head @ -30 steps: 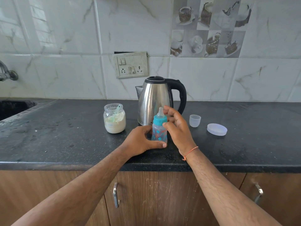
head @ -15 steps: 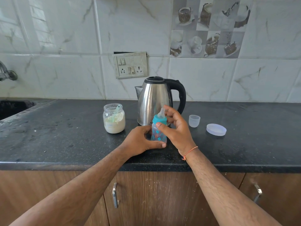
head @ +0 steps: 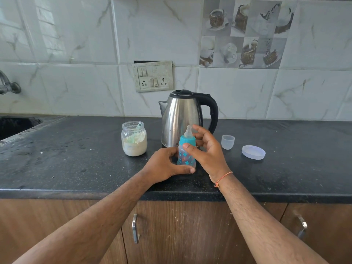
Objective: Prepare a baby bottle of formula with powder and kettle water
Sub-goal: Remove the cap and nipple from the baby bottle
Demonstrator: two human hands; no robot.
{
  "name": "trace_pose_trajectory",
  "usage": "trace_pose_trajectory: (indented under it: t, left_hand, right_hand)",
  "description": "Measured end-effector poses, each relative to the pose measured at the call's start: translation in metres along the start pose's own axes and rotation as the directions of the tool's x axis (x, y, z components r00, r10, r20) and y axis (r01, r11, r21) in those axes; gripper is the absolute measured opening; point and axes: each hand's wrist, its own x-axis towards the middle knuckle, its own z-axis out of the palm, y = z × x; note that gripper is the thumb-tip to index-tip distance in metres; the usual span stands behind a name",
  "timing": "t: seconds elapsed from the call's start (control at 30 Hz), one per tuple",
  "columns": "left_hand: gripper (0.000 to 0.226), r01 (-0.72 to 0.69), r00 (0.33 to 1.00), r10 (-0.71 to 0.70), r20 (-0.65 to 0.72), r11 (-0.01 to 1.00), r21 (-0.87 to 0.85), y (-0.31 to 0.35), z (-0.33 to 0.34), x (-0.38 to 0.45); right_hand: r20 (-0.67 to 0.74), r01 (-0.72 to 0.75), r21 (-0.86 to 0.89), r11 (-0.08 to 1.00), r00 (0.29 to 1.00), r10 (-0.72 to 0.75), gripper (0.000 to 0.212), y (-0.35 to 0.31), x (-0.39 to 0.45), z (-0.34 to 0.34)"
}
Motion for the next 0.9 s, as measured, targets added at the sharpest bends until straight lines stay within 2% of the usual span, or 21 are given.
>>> trace_pose_trajectory:
  t: [0.17,0.33,0.5,0.6,0.67,0.8,0.9]
  left_hand:
    - [0.068,0.014,1.000,-0.014,0.010,1.000,0.007,0.002,-0.001,-0.001]
    - [0.069,0.020,1.000,-0.020,-0.003,1.000,-0.012,0.004,-0.001,-0.004]
    - [0.071,0.028,1.000,-0.028,-0.003,1.000,-0.012,0.004,-0.002,-0.005]
    - [0.073,0.035,0.999,-0.035,0.002,0.999,-0.004,0.005,-0.002,-0.004]
    - [0.073,0.043,0.999,-0.043,-0.004,0.999,-0.015,0.004,-0.002,-0.004]
    - [0.071,0.043,0.999,-0.043,-0.002,0.998,-0.039,0.001,-0.001,-0.004]
    - [0.066,0.039,0.999,-0.039,-0.001,0.999,-0.036,-0.001,0.000,-0.002]
  right_hand:
    - [-0.007,-0.003,0.117,0.993,1.000,0.004,0.054,-0.002,0.001,-0.003]
    - [-0.037,-0.046,0.396,0.917,0.997,0.066,0.049,-0.010,0.000,-0.005]
    - [-0.179,-0.049,0.504,0.862,0.971,0.159,0.036,-0.008,0.005,-0.012]
    - [-0.276,-0.060,0.362,0.930,0.946,0.168,0.044,-0.006,0.008,-0.017]
    - [-0.292,-0.073,0.246,0.966,0.945,0.146,0.050,-0.002,0.009,-0.024]
    - [-0.237,-0.132,0.044,0.990,0.962,0.139,0.061,-0.006,0.013,-0.054]
    - [-0.203,-0.144,-0.073,0.987,0.971,0.126,0.061,-0.017,0.023,-0.084]
